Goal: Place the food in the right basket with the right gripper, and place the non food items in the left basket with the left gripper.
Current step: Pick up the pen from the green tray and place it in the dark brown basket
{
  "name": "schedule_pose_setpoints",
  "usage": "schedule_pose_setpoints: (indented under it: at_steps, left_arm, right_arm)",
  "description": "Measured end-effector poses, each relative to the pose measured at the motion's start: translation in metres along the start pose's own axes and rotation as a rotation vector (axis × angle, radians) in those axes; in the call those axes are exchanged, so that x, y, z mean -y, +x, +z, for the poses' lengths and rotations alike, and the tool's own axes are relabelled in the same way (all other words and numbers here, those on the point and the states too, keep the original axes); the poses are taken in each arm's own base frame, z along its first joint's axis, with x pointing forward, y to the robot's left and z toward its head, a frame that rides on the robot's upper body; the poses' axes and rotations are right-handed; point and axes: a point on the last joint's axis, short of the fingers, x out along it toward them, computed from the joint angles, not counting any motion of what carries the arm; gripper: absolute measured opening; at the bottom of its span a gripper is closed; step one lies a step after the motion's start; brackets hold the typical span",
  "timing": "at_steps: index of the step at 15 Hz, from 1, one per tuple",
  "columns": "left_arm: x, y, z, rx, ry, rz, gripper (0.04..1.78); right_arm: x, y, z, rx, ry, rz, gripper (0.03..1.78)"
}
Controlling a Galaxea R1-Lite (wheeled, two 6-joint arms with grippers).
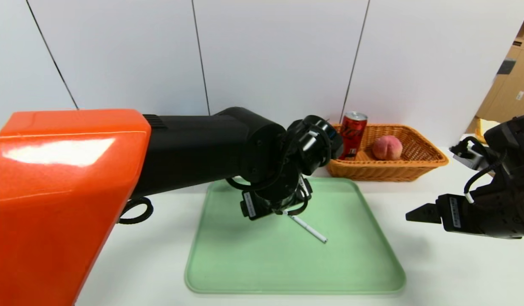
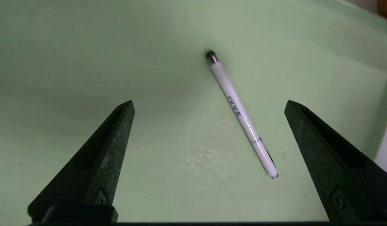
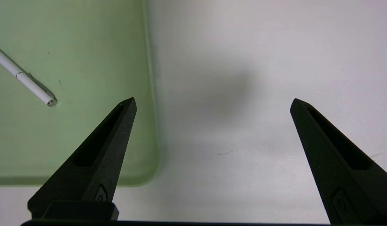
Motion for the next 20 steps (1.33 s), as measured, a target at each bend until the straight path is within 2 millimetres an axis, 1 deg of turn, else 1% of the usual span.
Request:
schedule_pose_setpoints:
  at_steps: [4,7,10,16,20]
  left_arm:
    - [0.016,-0.014,-0.024,-0.043,0.082,-0.087,1.69]
    - [0.022,-0.019,-0.033,-0.050,0.136,-0.118,1.69]
    - [0.023,-0.016,-0.038,-0.057,0.150,-0.113,1.69]
    - [0.024,0.000,-0.047,-0.070,0.211,-0.081,1.69]
    - [0.024,0.007,-0.050,-0.072,0.235,-0.067,1.69]
  right_arm:
    - [0.006,0.001,-0.006,-0.023,0.019,0.017,1.69]
    - [0.010,0.000,-0.010,-0.031,0.032,0.026,1.69]
    - [0.014,-0.003,-0.011,-0.029,0.041,0.031,1.69]
    - [0.014,-0.004,-0.014,-0.036,0.044,0.057,1.69]
    - [0.015,-0.003,-0.016,-0.044,0.044,0.057,1.69]
